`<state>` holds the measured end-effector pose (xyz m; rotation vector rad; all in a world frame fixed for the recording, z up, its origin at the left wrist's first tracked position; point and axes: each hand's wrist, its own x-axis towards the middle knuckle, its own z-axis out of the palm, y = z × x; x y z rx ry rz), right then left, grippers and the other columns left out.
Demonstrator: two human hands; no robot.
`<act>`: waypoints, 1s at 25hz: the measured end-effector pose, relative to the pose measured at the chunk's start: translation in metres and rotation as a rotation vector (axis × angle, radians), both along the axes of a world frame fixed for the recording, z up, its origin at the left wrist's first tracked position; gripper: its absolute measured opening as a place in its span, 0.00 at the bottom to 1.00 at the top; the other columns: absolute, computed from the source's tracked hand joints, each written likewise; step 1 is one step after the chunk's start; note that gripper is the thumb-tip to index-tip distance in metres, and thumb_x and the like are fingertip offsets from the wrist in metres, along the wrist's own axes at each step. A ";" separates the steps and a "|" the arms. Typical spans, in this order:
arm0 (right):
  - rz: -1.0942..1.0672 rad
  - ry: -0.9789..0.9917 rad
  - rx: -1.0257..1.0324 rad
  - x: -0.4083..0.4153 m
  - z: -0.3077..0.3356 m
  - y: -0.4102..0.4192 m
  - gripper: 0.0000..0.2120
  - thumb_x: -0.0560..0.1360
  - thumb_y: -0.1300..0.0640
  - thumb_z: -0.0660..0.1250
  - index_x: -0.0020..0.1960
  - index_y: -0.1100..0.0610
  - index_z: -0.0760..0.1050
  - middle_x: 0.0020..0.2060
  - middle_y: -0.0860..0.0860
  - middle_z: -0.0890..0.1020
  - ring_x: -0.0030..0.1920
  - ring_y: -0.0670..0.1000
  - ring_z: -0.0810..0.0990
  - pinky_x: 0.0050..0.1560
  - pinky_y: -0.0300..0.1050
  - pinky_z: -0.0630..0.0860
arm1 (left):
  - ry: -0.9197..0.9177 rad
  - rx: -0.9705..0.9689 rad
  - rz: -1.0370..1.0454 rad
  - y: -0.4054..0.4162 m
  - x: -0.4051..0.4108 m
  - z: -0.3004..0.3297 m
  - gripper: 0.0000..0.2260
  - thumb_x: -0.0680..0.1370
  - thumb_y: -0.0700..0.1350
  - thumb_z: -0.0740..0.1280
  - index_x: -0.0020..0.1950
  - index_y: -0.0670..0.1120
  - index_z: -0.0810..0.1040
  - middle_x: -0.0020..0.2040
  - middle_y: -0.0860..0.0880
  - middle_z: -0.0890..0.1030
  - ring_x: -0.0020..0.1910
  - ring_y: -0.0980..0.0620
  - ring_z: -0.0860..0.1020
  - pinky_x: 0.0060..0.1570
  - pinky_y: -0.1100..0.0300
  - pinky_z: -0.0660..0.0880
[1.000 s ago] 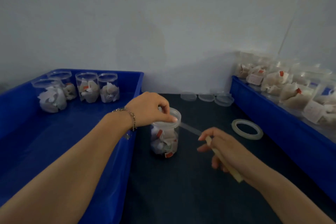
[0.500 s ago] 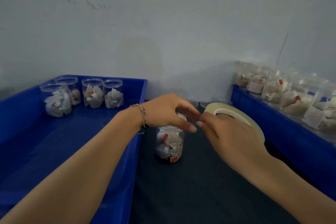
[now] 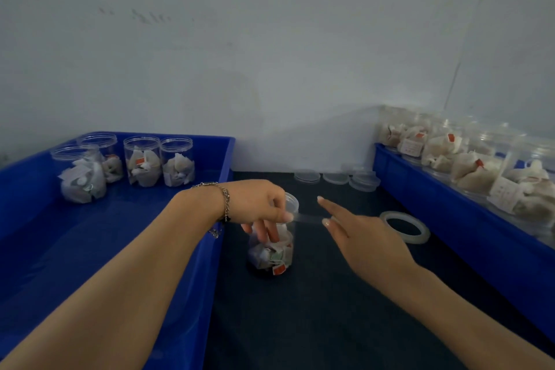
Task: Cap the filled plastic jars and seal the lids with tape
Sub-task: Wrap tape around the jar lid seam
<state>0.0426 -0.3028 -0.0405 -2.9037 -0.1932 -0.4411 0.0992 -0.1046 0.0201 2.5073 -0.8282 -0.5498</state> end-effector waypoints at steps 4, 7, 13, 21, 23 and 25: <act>-0.046 -0.005 0.007 0.010 -0.018 0.005 0.28 0.81 0.42 0.50 0.76 0.40 0.40 0.33 0.46 0.75 0.31 0.44 0.75 0.26 0.37 0.67 | -0.221 0.065 -0.006 0.010 0.008 -0.002 0.05 0.76 0.49 0.68 0.47 0.51 0.82 0.43 0.57 0.80 0.42 0.60 0.77 0.47 0.67 0.74; -0.124 0.005 -0.046 0.019 -0.019 0.009 0.30 0.81 0.41 0.48 0.76 0.45 0.38 0.29 0.46 0.73 0.27 0.43 0.71 0.24 0.38 0.61 | -0.340 0.065 0.032 0.012 0.011 -0.005 0.06 0.73 0.49 0.72 0.47 0.50 0.83 0.40 0.60 0.79 0.42 0.62 0.78 0.47 0.69 0.74; -0.104 0.030 -0.018 0.036 -0.023 0.011 0.30 0.81 0.42 0.49 0.77 0.46 0.38 0.32 0.46 0.75 0.28 0.43 0.71 0.24 0.39 0.63 | -0.400 0.167 0.060 0.010 0.016 -0.011 0.10 0.71 0.51 0.73 0.37 0.54 0.72 0.42 0.56 0.75 0.42 0.58 0.74 0.43 0.68 0.71; -0.102 -0.034 -0.016 0.050 -0.031 0.010 0.30 0.81 0.40 0.48 0.77 0.47 0.39 0.32 0.45 0.74 0.29 0.43 0.71 0.24 0.39 0.63 | -0.441 0.175 0.071 0.010 0.023 -0.017 0.11 0.70 0.51 0.74 0.36 0.53 0.72 0.40 0.56 0.74 0.39 0.58 0.73 0.42 0.68 0.71; -0.108 -0.041 -0.020 0.052 -0.031 0.012 0.30 0.81 0.41 0.48 0.77 0.47 0.40 0.30 0.45 0.72 0.28 0.43 0.70 0.24 0.39 0.62 | -0.465 0.177 0.098 0.009 0.027 -0.020 0.12 0.70 0.52 0.74 0.37 0.53 0.71 0.39 0.56 0.74 0.39 0.59 0.73 0.41 0.67 0.71; -0.104 -0.041 -0.023 0.053 -0.031 0.013 0.29 0.81 0.41 0.48 0.77 0.48 0.40 0.29 0.44 0.69 0.28 0.42 0.68 0.24 0.39 0.59 | -0.490 0.217 0.131 0.009 0.030 -0.024 0.14 0.70 0.55 0.73 0.39 0.54 0.67 0.39 0.56 0.72 0.39 0.59 0.72 0.39 0.66 0.71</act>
